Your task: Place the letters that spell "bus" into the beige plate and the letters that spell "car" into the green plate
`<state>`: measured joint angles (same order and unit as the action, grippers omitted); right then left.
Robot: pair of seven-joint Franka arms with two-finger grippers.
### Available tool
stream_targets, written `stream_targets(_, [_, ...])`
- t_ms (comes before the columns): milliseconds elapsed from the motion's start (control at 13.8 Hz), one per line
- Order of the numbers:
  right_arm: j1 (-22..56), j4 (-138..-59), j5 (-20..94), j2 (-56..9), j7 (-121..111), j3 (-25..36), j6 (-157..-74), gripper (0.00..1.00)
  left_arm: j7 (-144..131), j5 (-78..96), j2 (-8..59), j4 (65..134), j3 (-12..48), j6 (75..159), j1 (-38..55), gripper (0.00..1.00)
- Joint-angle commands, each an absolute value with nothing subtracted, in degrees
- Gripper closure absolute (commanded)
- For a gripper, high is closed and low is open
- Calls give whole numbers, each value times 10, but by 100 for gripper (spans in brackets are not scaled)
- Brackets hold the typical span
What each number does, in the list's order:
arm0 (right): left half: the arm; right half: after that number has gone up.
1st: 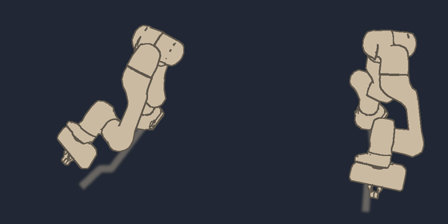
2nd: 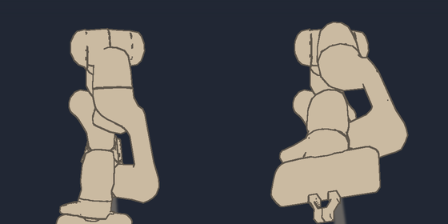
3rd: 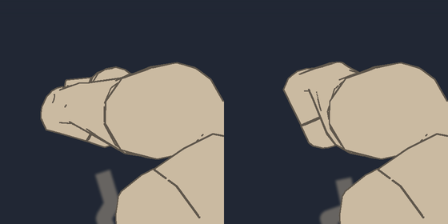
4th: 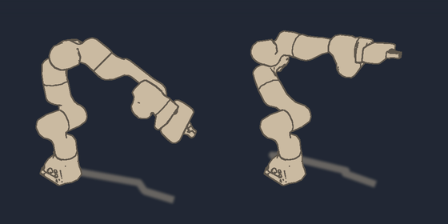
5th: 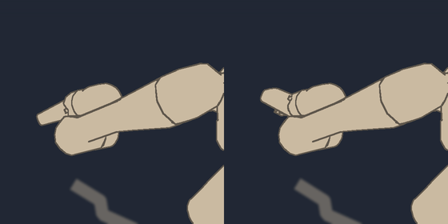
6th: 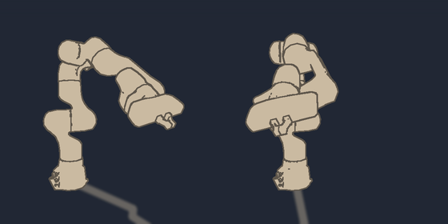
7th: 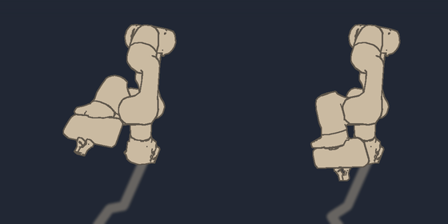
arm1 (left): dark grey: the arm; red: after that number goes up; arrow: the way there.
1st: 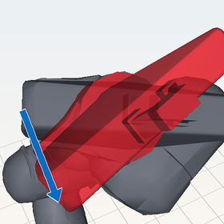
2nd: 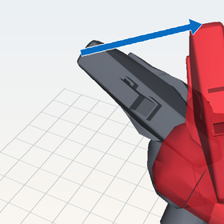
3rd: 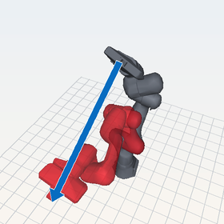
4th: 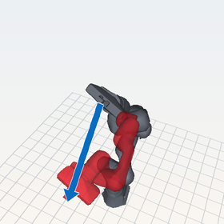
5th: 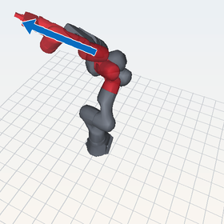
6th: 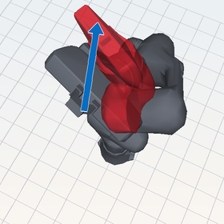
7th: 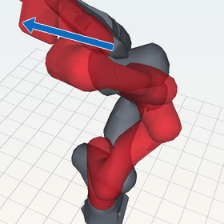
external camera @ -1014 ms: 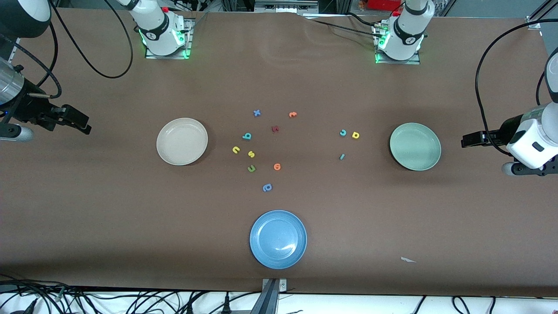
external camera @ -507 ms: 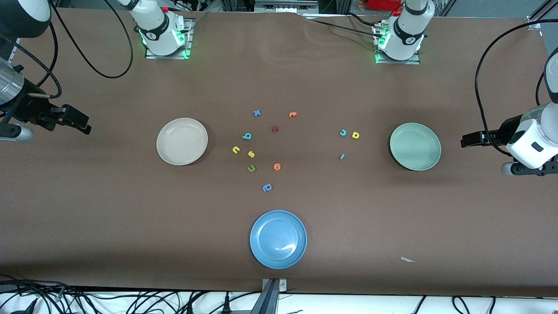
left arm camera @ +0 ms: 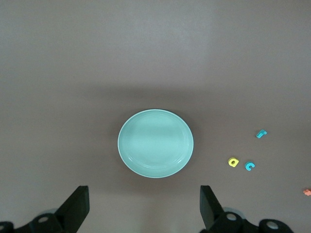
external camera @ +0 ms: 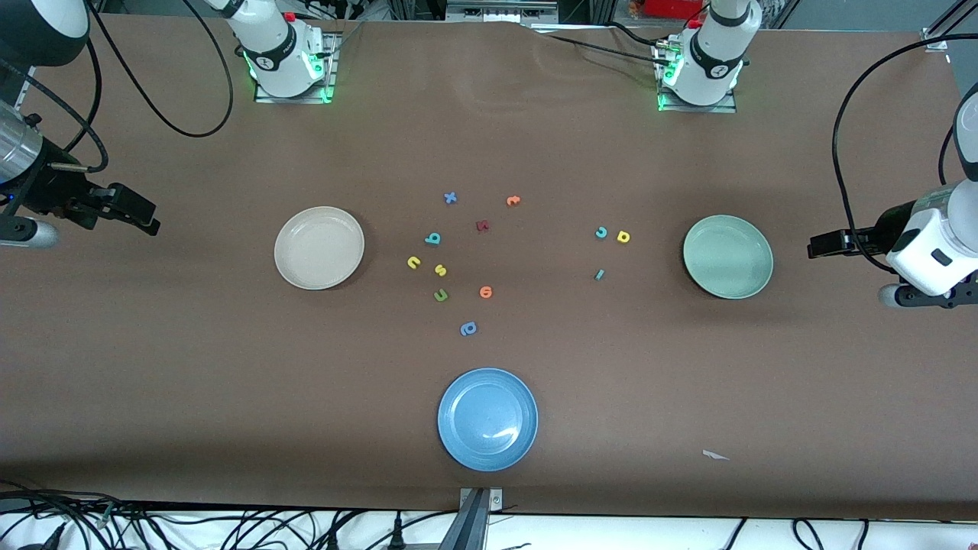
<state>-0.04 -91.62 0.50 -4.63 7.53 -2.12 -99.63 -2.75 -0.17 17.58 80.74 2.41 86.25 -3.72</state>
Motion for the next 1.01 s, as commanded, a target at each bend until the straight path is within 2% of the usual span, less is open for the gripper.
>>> stream_targets(0, [-8,-925,0,-39,76,-28,-999,0,-21,-13,163,819,23,859,-34,0])
stream_targets(942, [-8,-925,-4,-35,52,-30,-984,0,-21,-13,163,819,23,859,-34,0])
